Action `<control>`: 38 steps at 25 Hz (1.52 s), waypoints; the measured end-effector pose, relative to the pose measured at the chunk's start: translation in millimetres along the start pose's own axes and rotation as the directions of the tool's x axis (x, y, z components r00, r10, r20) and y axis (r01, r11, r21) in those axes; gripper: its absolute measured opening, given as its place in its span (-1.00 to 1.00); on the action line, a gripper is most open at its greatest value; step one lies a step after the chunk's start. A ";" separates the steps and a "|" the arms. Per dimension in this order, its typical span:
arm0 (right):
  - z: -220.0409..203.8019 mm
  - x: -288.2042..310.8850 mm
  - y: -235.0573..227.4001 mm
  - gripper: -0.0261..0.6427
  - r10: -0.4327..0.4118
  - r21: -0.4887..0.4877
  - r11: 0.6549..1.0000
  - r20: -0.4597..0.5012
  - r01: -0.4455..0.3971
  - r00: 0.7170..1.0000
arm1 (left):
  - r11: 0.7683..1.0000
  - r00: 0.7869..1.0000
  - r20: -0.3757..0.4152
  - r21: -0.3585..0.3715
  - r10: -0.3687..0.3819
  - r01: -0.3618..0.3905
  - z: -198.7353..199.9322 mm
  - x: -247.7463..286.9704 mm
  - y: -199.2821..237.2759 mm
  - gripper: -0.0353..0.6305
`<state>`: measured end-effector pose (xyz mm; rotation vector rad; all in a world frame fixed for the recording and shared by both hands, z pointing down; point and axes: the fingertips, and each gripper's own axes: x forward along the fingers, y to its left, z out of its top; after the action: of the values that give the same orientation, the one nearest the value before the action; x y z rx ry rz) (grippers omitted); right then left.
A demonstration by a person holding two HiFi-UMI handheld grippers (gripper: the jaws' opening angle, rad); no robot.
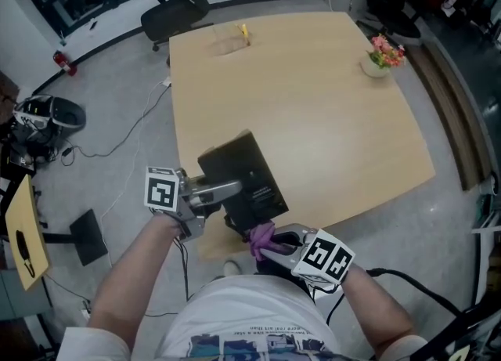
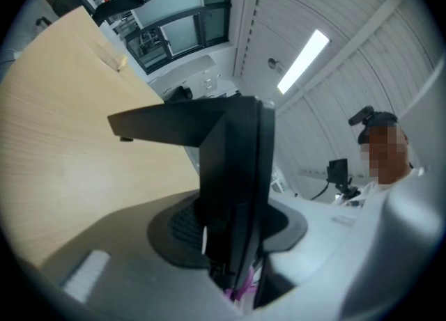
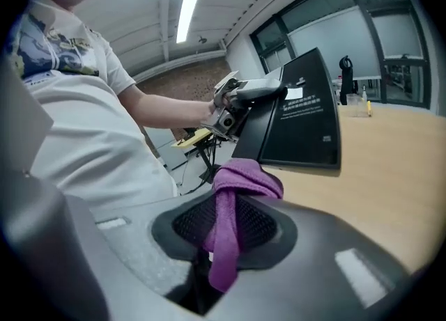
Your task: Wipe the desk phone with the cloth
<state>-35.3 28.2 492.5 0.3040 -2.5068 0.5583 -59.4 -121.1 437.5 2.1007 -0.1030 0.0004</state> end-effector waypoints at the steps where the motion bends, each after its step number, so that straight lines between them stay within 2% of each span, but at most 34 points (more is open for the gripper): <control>1: 0.5 1.8 0.7 -0.66 -0.011 -0.017 1.000 -0.016 0.011 1.000 | 1.000 1.000 -0.005 -0.001 0.002 -0.002 -2.1 -1.0 0.4 -0.36; 13: -9.3 11.0 -7.9 -0.66 -0.099 -0.021 0.995 -0.066 0.098 0.993 | 1.000 0.997 -0.083 0.010 -0.004 0.004 -33.6 -37.4 6.5 -0.36; 22: -14.3 -13.1 -11.5 -0.66 -0.144 -0.042 0.989 -0.143 0.140 0.979 | 1.000 0.992 -0.127 -0.005 -0.026 0.026 -45.0 -40.7 2.2 -0.36; 27: -19.5 -24.2 -20.0 -0.66 -0.136 -0.104 0.988 -0.213 0.116 0.967 | 0.999 0.989 -0.143 -0.007 -0.045 0.045 -45.6 -30.6 3.1 -0.36; 30: -18.0 -29.9 -27.2 -0.66 -0.128 -0.174 0.981 -0.276 0.082 0.953 | 0.999 0.988 -0.148 -0.012 -0.045 0.044 -45.3 -28.0 2.1 -0.36; 33: -23.1 -39.6 -41.0 -0.66 -0.132 -0.187 0.980 -0.329 0.072 0.935 | 0.999 0.988 -0.147 -0.013 -0.040 0.038 -44.0 -25.9 4.2 -0.36; 35: -23.6 -47.7 -53.3 -0.66 -0.151 -0.166 0.981 -0.324 0.101 0.934 | 0.999 0.989 -0.146 -0.017 -0.034 0.032 -44.8 -25.4 5.8 -0.36; 38: 0.0 -62.7 -75.3 -0.66 -0.214 -0.133 0.973 -0.226 0.187 0.950 | 0.999 0.986 -0.160 -0.021 -0.034 0.031 -48.1 -22.2 6.3 -0.36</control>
<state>40.9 -32.7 482.0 0.4183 -2.2311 0.3506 -80.0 -81.3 466.4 2.0756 0.0286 0.1484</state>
